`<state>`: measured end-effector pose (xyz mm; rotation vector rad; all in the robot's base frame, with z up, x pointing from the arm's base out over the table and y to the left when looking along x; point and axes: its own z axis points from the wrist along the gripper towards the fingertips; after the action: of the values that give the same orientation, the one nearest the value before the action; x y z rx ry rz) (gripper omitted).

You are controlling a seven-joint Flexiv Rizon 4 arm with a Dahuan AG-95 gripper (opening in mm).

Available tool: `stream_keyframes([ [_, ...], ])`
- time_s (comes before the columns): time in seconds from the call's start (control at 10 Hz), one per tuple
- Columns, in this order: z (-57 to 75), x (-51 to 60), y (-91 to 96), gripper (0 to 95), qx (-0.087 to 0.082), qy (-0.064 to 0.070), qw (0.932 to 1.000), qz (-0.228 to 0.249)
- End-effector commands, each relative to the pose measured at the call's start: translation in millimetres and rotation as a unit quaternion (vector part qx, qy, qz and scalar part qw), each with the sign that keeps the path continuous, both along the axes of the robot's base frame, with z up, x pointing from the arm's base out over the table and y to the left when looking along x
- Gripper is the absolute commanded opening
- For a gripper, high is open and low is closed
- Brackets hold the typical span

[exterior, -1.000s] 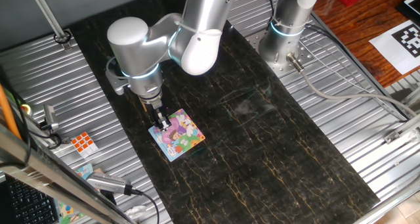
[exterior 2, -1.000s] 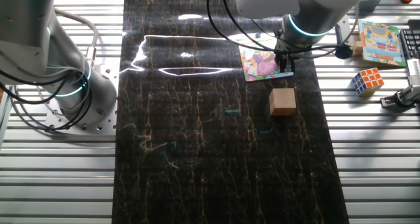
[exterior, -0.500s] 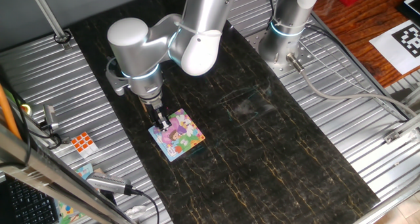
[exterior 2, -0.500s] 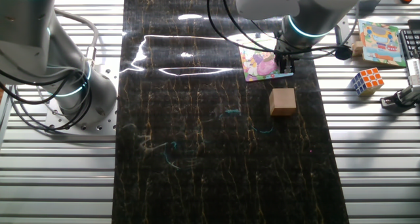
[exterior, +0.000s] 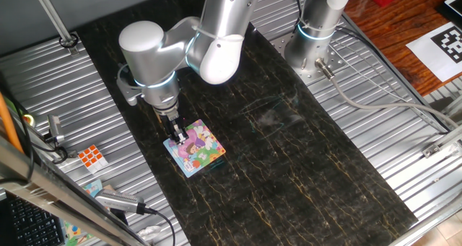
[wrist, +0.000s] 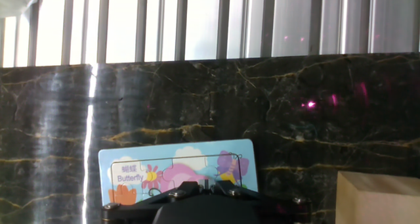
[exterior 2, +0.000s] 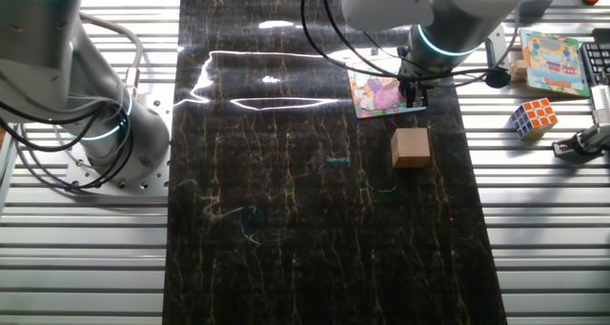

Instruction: Assemble one piece of a puzzle

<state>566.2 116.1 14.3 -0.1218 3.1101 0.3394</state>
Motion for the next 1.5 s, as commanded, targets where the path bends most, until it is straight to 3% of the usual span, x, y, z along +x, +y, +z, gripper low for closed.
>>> stream_keyframes([
  [0.1,4.1,-0.3,0.0,0.0,-0.002,0.002,1.0,-0.003],
  [0.3,17.0,-0.4,0.3,0.0,-0.023,0.001,0.9997,0.002],
  [0.4,26.7,-1.2,1.1,38.0,-0.047,-0.004,0.9987,0.017],
  [0.5,35.5,-2.0,1.9,38.0,-0.052,-0.004,0.9985,0.013],
  [0.6,46.9,-3.7,3.1,19.0,-0.06,-0.002,0.9981,0.015],
  [0.7,56.6,-5.9,4.4,19.0,-0.063,0.002,0.9979,0.016],
  [0.8,69.2,-9.1,6.6,0.0,-0.063,0.007,0.9979,0.015],
  [1.2,100.7,-20.5,14.5,0.0,-0.072,0.029,0.9969,0.016],
  [1.5,114.0,-27.5,19.4,0.0,-0.075,0.028,0.9966,0.018],
])
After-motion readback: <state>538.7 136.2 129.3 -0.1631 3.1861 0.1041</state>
